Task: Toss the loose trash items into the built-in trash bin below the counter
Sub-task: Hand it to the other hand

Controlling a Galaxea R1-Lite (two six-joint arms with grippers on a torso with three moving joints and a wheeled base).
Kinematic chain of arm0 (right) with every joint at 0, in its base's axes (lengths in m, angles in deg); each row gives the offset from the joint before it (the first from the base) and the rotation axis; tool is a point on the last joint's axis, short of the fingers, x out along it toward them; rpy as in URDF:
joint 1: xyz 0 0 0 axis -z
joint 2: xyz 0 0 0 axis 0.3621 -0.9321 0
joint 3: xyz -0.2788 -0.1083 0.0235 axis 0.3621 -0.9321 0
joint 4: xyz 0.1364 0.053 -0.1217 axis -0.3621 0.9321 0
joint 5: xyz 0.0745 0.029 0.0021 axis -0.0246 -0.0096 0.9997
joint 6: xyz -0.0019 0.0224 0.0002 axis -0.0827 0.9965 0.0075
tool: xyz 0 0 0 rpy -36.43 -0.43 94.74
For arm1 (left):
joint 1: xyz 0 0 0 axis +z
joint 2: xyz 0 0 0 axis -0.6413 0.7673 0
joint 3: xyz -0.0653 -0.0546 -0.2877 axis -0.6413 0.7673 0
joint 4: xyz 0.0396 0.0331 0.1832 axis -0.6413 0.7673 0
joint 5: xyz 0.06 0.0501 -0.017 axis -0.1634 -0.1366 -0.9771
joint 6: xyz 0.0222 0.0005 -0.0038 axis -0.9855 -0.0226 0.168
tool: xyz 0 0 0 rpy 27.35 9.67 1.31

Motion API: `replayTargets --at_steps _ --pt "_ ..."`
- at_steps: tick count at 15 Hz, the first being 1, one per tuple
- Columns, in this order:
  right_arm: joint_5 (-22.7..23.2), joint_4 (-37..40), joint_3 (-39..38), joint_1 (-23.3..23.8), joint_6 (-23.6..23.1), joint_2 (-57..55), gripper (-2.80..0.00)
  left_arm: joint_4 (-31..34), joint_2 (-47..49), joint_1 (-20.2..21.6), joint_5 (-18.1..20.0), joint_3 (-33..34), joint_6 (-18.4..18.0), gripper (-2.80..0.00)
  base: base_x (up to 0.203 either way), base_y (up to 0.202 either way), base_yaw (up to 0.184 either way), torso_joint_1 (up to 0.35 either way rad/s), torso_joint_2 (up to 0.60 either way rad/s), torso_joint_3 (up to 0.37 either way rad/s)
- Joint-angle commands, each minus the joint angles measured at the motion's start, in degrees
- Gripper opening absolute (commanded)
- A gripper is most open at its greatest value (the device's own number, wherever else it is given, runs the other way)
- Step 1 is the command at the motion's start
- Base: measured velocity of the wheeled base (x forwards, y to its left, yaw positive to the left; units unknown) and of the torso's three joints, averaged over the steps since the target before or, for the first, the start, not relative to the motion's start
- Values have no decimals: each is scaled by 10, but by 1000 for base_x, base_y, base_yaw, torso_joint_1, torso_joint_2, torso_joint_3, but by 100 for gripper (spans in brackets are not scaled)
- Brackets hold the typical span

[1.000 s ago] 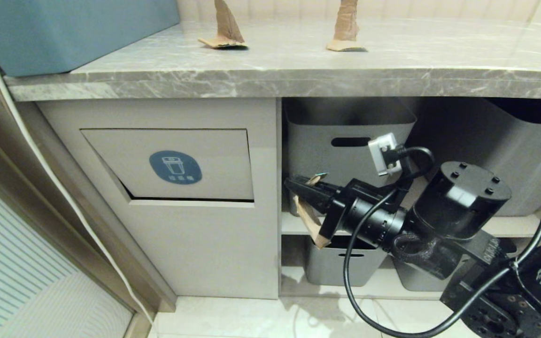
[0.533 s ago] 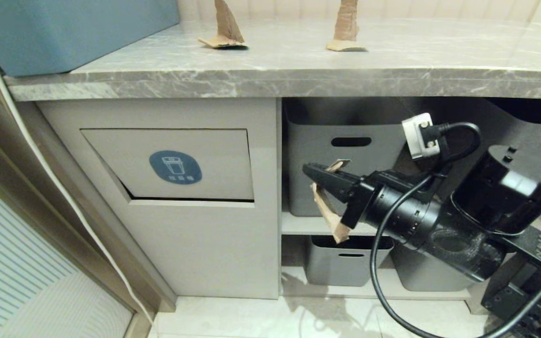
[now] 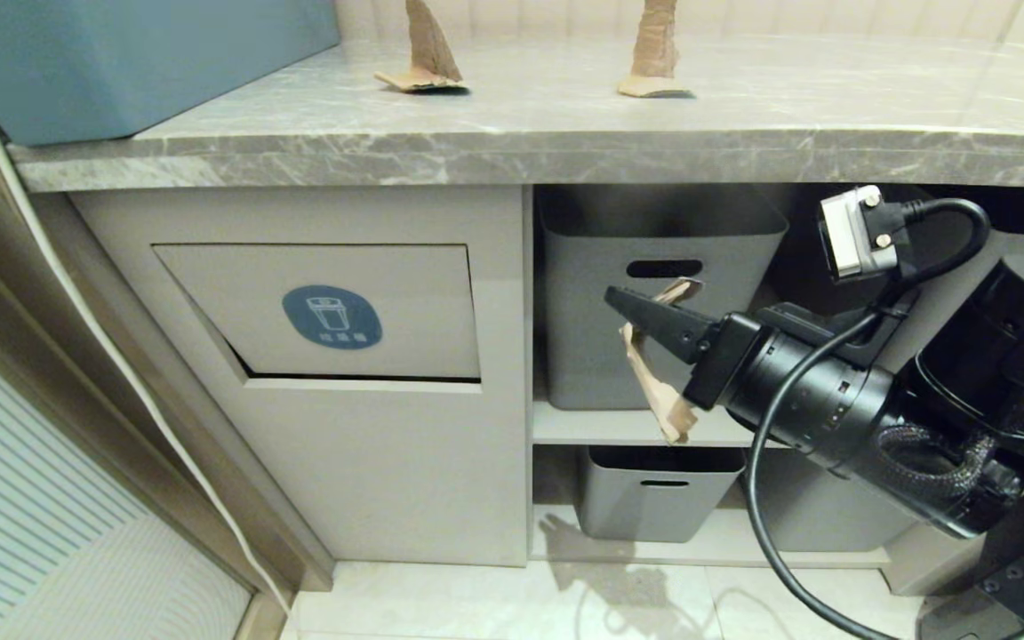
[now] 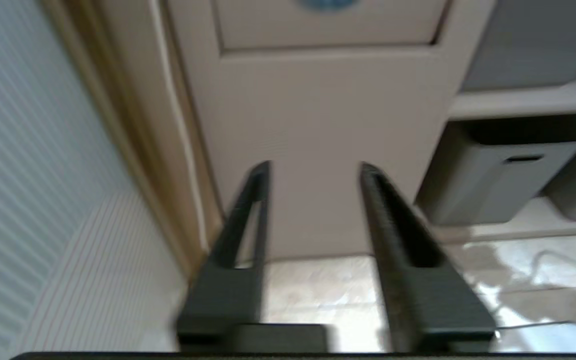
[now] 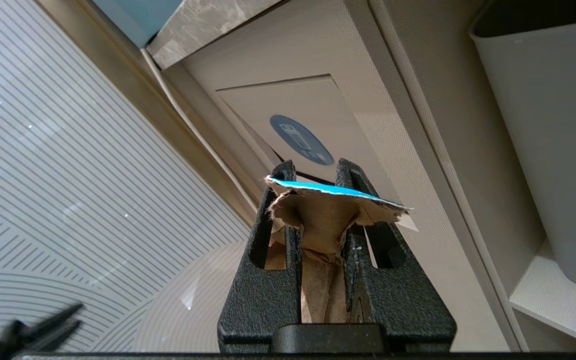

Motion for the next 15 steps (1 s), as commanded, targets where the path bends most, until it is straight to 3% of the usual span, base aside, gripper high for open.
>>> replayTargets --at_steps 1,3,5,7,8,11,15 --pt "3 -4 -1 -1 2 2 -280 0 47 -1 27 -71 14 0 0 0 0 0 0 0" --pt "21 -3 5 -2 4 0 -280 -1 138 -11 91 -133 52 0 0 0 0 0 0 0" --pt "60 -3 13 -2 5 -3 -280 -4 235 -34 197 -186 120 0 0 0 0 0 0 0" --pt "64 -2 24 -12 5 -3 -280 -29 325 -70 308 -218 192 0 0 0 0 0 0 0" --pt "66 -2 27 -15 5 -3 -280 -53 371 -98 340 -225 217 0 0 0 0 0 0 0" --pt "80 -2 50 -26 11 -18 -280 -154 520 -182 371 -234 242 0 0 0 0 0 0 0" --pt "72 55 137 -25 5 -48 -280 -310 713 -241 377 -250 249 0 0 0 0 0 0 0"
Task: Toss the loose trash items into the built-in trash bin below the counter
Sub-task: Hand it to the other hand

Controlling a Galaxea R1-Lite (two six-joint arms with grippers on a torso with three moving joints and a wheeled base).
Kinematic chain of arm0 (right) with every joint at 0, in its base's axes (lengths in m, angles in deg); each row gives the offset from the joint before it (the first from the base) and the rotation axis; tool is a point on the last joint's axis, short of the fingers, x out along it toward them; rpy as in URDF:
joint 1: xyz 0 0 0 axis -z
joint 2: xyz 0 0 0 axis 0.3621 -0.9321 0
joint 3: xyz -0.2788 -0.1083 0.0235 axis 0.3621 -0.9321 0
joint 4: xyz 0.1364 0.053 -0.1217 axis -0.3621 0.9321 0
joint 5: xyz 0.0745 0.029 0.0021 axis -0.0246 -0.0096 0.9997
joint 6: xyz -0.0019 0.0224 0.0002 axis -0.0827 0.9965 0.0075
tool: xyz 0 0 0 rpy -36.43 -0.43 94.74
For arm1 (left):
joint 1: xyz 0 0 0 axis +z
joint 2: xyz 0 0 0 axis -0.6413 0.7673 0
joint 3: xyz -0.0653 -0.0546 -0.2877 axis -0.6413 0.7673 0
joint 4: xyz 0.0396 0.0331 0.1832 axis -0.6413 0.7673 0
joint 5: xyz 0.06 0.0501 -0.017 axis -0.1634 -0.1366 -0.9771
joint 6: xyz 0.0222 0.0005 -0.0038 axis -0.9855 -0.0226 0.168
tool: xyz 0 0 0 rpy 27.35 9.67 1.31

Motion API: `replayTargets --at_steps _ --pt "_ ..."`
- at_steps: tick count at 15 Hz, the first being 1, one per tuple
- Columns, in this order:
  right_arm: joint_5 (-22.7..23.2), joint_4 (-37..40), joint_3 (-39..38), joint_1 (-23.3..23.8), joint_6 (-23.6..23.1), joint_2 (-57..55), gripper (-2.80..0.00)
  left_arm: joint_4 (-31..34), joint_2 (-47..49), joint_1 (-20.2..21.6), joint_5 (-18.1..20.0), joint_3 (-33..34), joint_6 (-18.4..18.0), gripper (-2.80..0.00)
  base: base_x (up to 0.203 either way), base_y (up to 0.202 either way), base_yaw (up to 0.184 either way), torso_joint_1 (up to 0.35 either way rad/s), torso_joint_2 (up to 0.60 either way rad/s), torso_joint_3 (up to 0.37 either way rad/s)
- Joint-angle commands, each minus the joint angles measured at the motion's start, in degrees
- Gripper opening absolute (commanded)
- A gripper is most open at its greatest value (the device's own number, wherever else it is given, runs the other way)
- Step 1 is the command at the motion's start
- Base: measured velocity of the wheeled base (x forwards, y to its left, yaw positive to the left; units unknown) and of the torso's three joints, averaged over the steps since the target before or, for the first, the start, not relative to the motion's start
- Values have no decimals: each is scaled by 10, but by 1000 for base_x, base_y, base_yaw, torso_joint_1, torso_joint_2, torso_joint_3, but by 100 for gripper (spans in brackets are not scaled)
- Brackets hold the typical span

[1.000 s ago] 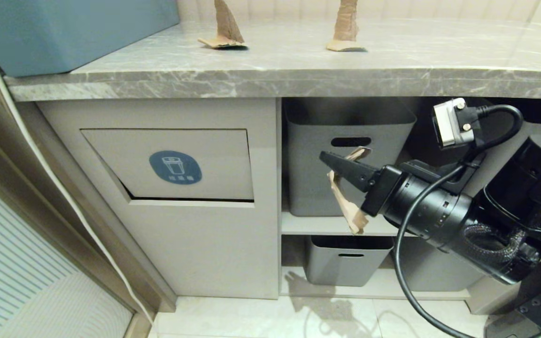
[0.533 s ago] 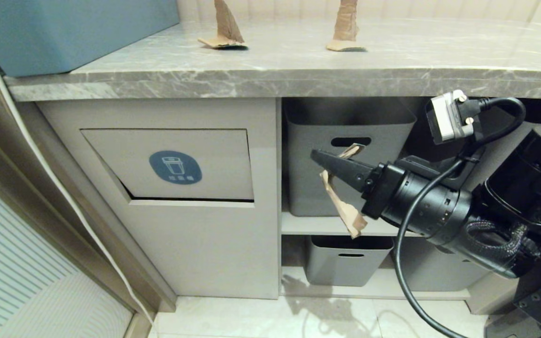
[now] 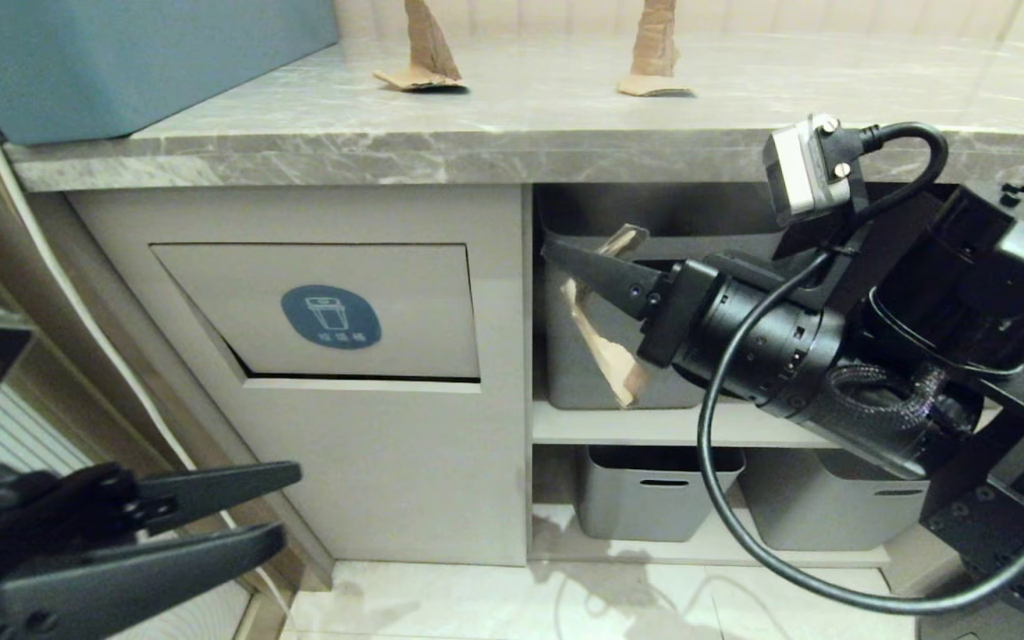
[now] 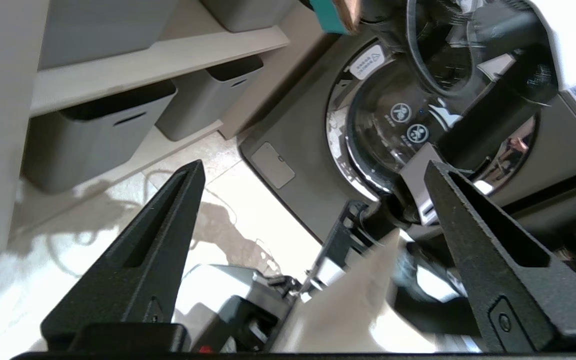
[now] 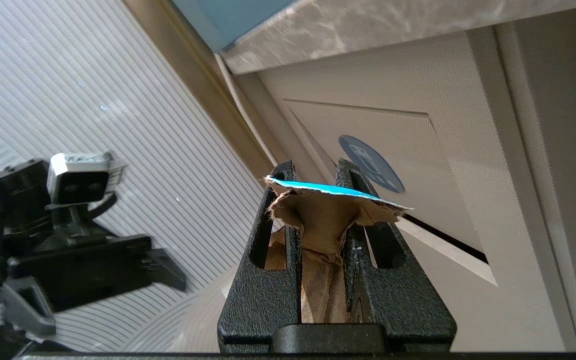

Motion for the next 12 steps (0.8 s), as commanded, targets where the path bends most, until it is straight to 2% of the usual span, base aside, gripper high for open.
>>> replayTargets --at_steps 1,2,5,7,9,12 --pt "1 11 24 -1 -1 -14 -280 -67 146 -35 -3 -18 3 0 0 0 0 0 0 0" --pt "0 13 22 -1 -6 -15 -280 -80 166 -55 -23 -31 4 0 0 0 0 0 0 0" --pt "-15 16 16 -1 -45 -31 -280 -103 211 -99 -120 -61 5 0 0 0 0 0 0 0" --pt "-37 23 18 -1 -55 -39 -280 -125 245 -143 -201 -90 6 0 0 0 0 0 0 0" --pt "-39 24 17 -2 -62 -40 -280 -125 259 -164 -244 -113 6 0 0 0 0 0 0 0" --pt "-45 23 15 -3 -97 -50 -280 -125 270 -199 -299 -122 7 0 0 0 0 0 0 0"
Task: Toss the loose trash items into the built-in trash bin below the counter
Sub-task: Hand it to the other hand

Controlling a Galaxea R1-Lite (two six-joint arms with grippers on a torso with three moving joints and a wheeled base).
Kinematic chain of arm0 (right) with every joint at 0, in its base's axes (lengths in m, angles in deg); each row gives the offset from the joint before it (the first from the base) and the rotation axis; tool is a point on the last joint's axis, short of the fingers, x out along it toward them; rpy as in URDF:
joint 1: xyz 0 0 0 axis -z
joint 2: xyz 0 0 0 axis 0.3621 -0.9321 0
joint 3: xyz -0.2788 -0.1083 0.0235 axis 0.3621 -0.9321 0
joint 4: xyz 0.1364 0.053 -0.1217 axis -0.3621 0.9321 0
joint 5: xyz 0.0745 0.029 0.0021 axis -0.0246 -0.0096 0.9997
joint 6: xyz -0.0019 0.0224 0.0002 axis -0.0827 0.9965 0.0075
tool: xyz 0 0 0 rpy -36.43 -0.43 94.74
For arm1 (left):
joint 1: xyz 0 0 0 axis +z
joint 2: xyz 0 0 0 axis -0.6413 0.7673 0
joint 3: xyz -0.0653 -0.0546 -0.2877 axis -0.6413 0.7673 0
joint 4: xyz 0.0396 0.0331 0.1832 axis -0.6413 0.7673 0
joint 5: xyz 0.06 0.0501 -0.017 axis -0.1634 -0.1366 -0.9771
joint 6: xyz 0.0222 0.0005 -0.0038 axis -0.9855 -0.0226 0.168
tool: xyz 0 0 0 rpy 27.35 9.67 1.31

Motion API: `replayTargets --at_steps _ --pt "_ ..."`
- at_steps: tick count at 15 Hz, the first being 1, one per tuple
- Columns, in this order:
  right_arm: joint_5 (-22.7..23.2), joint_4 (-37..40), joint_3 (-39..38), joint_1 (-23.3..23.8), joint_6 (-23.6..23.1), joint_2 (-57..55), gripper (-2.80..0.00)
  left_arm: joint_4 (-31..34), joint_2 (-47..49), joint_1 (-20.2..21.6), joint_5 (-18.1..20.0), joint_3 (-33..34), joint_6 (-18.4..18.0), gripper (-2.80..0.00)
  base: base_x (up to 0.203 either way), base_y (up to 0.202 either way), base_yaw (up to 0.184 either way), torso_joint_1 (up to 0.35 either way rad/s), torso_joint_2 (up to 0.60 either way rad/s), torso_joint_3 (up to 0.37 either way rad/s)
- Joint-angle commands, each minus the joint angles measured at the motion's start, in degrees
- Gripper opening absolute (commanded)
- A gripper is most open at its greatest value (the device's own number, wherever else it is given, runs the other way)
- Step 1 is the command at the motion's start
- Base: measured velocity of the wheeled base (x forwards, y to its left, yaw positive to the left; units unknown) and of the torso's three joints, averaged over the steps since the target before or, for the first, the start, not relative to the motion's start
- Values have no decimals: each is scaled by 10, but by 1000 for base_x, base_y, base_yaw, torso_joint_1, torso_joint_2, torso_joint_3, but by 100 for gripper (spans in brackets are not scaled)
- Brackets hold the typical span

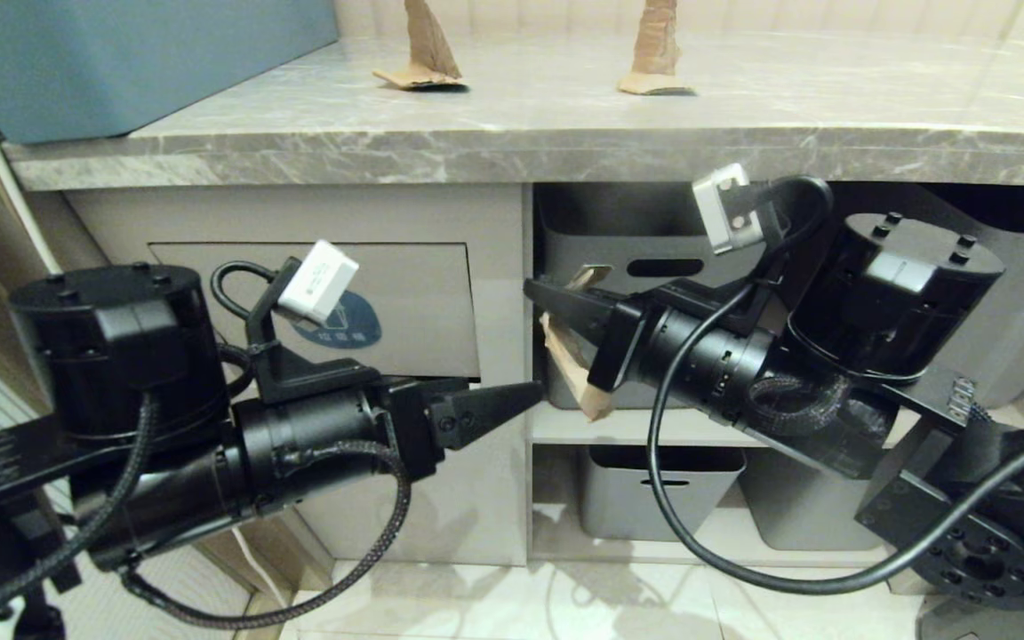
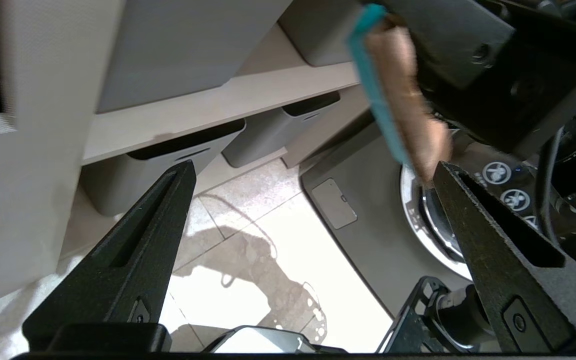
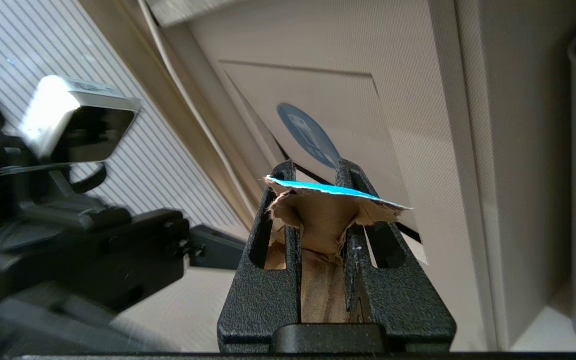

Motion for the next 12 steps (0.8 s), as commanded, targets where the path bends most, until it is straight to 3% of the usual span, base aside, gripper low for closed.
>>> replayTargets --at_steps 1,6,12 --pt "0 -4 3 -4 -2 -10 -280 -2 15 -24 -24 -8 2 0 0 0 0 0 0 0" --pt "-23 -4 1 -43 -2 -4 -280 -2 16 -40 -52 -13 2 0 0 0 0 0 0 0" --pt "-25 -4 -3 -53 -2 11 -280 -1 14 -40 -54 -3 2 0 0 0 0 0 0 0"
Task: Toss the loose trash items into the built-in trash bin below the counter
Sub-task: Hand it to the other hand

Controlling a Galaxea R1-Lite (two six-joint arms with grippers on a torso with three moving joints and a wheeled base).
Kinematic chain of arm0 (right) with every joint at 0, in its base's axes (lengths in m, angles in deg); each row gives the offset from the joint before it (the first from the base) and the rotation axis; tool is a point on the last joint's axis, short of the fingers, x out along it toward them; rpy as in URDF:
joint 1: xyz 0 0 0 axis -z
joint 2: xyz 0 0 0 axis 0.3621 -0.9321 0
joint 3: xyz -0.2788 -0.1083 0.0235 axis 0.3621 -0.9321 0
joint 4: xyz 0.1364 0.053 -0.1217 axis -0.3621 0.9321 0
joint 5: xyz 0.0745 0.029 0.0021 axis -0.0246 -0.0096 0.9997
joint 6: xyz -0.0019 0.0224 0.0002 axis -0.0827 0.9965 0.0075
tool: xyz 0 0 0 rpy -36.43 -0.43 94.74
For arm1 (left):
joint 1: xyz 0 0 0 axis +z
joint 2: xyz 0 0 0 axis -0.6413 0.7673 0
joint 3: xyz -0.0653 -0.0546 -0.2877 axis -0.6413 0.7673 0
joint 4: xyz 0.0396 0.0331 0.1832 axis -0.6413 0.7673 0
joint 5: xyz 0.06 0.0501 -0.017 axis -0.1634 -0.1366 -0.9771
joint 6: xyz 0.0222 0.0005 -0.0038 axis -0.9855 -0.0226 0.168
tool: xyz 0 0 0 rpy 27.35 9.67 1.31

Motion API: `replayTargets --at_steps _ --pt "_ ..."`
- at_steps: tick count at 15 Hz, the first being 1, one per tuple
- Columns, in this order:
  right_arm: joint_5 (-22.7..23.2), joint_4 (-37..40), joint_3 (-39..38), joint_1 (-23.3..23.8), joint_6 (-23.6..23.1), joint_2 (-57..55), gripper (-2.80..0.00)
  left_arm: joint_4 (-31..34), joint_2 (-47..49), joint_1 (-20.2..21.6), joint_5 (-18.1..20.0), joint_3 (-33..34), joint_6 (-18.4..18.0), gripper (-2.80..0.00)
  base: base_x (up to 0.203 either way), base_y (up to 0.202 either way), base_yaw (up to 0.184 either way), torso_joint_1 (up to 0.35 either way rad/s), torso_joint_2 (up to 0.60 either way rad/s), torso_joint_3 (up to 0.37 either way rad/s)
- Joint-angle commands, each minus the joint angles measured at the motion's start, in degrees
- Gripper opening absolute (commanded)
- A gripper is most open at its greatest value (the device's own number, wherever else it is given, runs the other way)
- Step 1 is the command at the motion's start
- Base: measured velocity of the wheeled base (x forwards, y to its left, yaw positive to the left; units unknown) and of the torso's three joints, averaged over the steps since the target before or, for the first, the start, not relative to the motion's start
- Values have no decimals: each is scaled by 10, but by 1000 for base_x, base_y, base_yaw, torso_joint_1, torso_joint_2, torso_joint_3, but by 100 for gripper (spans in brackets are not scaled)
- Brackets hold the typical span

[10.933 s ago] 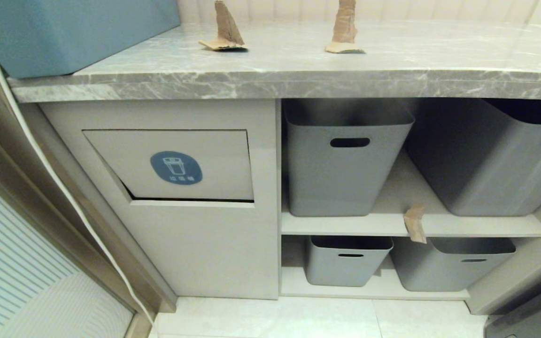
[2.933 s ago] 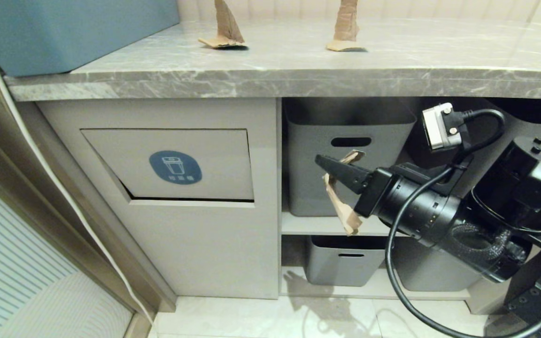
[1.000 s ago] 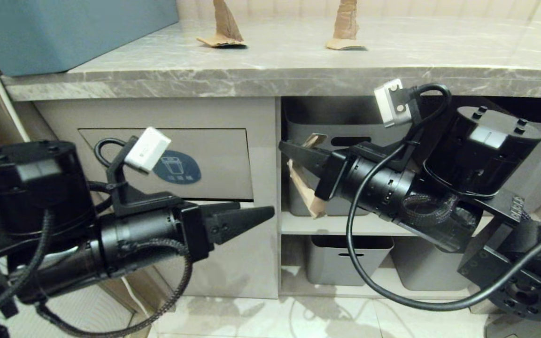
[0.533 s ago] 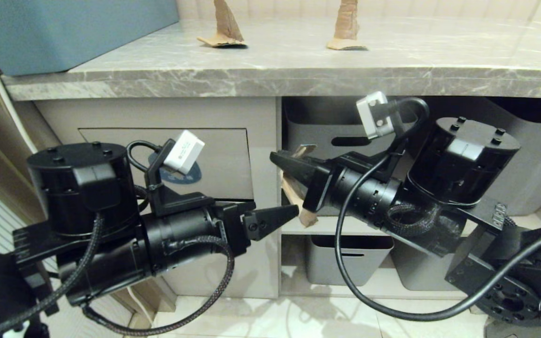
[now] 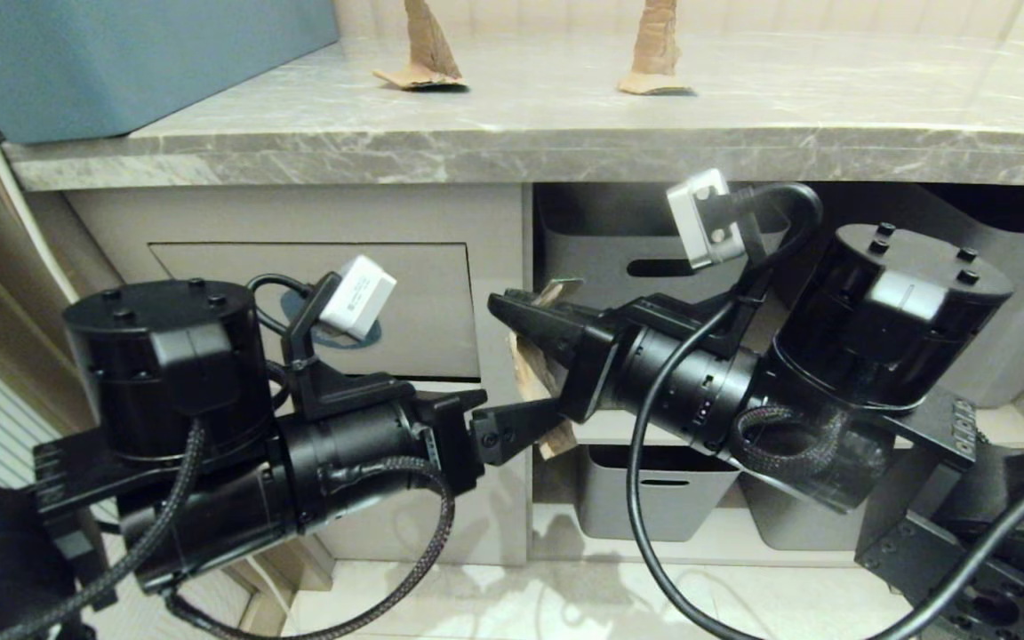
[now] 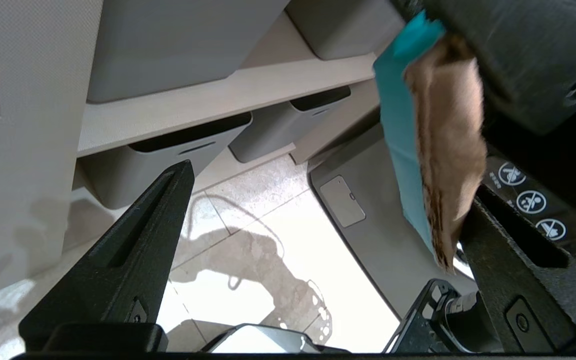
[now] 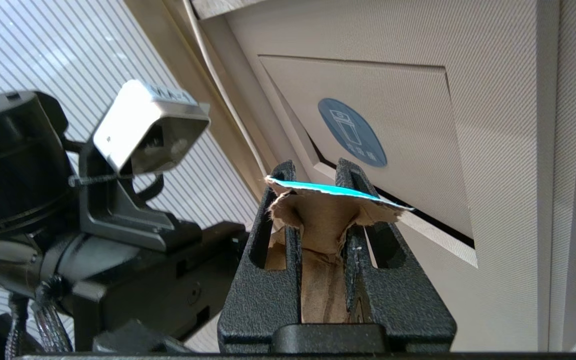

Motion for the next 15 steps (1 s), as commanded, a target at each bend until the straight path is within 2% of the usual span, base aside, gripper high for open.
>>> replayTargets --at_steps 1,13,14,15 --pt "0 -3 -2 -2 1 8 -280 -2 -3 1 1 3 1 0 0 0 0 0 0 0" --pt "1 -3 -27 -20 2 20 -280 -2 -4 10 5 3 4 0 0 0 0 0 0 0" --pt "1 -3 -26 -20 1 20 -280 -2 -2 9 6 2 4 -280 0 0 0 0 0 0" --pt "1 -3 -26 -21 1 20 -280 -2 -2 6 6 2 4 -280 0 0 0 0 0 0"
